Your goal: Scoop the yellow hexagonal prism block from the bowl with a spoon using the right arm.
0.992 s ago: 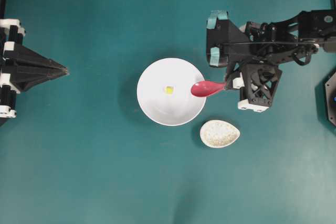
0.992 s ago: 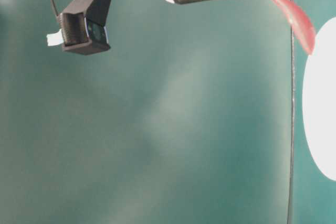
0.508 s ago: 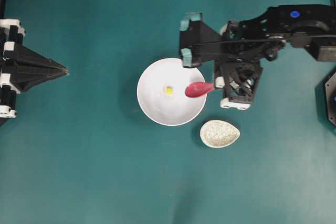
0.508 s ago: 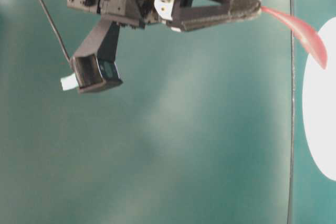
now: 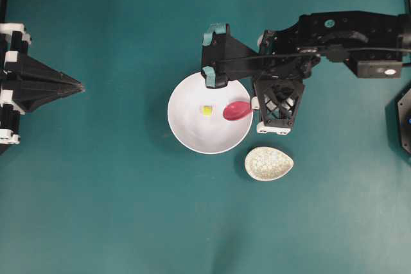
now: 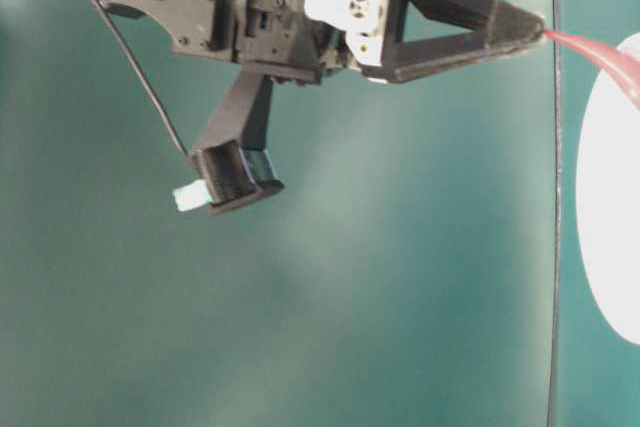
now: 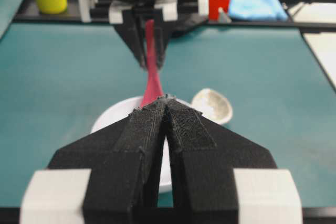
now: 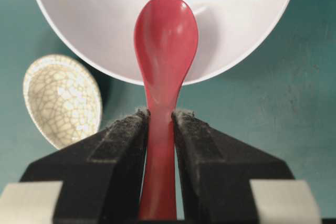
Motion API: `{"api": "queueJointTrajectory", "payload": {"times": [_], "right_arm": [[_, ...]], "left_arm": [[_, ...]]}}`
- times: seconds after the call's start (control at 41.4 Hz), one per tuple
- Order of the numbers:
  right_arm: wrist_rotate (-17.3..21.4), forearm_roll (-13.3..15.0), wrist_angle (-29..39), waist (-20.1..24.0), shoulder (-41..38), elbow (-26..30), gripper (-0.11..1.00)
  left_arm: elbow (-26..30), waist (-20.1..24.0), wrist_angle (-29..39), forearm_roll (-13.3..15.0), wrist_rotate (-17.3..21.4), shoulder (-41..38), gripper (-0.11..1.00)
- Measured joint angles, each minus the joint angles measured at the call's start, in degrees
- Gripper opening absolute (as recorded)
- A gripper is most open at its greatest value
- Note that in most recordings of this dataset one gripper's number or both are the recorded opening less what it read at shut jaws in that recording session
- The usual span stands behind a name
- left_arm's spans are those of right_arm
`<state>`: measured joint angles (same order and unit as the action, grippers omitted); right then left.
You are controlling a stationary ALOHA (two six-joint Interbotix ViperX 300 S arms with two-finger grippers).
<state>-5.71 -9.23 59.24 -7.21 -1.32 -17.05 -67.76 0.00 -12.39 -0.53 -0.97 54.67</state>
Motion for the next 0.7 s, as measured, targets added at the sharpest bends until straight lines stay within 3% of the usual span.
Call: {"api": "queueJointTrajectory", "payload": {"times": [0.701], "right_arm": [[-0.7,0.0,-8.3,0.0,-5.1,0.0,0.25]], "left_arm": [[0.0,0.0,0.0,0.0,0.0,0.1,0.0]]}}
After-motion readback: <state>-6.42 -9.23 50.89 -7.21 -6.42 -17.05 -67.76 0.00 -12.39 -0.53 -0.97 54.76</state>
